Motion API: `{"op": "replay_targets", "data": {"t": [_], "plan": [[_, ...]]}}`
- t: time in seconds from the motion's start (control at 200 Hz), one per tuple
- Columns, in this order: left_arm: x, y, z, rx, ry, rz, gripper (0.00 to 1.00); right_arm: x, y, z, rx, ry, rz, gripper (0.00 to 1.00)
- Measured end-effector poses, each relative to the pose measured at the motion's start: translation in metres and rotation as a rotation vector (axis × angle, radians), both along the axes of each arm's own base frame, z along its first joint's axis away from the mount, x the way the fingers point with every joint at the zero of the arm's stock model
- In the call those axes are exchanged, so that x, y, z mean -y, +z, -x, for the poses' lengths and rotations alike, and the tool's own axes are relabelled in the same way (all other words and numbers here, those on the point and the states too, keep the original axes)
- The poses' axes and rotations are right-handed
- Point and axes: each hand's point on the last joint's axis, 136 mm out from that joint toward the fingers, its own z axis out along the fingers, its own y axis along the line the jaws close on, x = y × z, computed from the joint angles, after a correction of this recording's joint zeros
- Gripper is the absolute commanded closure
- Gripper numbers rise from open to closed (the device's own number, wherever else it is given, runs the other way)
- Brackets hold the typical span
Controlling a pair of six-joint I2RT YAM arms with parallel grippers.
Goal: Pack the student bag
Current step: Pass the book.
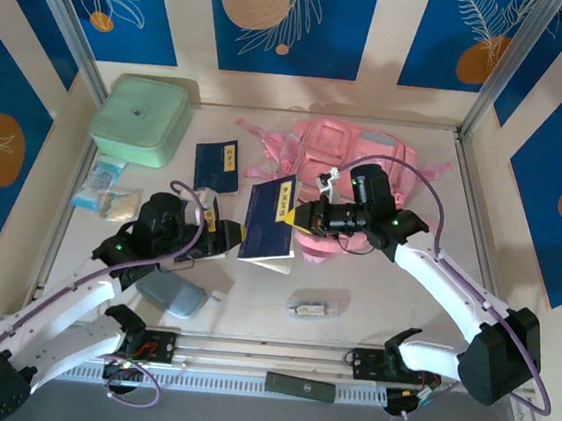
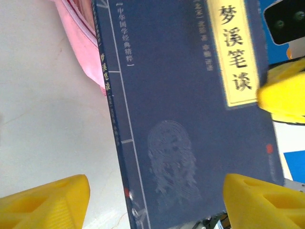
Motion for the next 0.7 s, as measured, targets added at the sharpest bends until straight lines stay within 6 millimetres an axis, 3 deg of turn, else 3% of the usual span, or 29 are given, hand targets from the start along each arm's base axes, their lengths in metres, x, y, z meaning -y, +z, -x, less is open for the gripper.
{"op": "replay_targets", "data": {"t": [0.235, 0.505, 0.7], "plan": [[0.02, 0.011, -0.014, -0.016, -0.021, 0.11, 0.42, -0.002, 0.019, -0.002, 0.051, 0.036, -0.082, 1.0], [0.023, 0.021, -0.018, -0.017, -0.007, 0.174, 0.52, 0.001, 0.016, -0.005, 0.062, 0.033, -0.104, 1.0], [0.023, 0.033, -0.017, 0.0, -0.006, 0.21, 0.66, 0.005, 0.011, -0.008, 0.061, 0.025, -0.106, 1.0]]}}
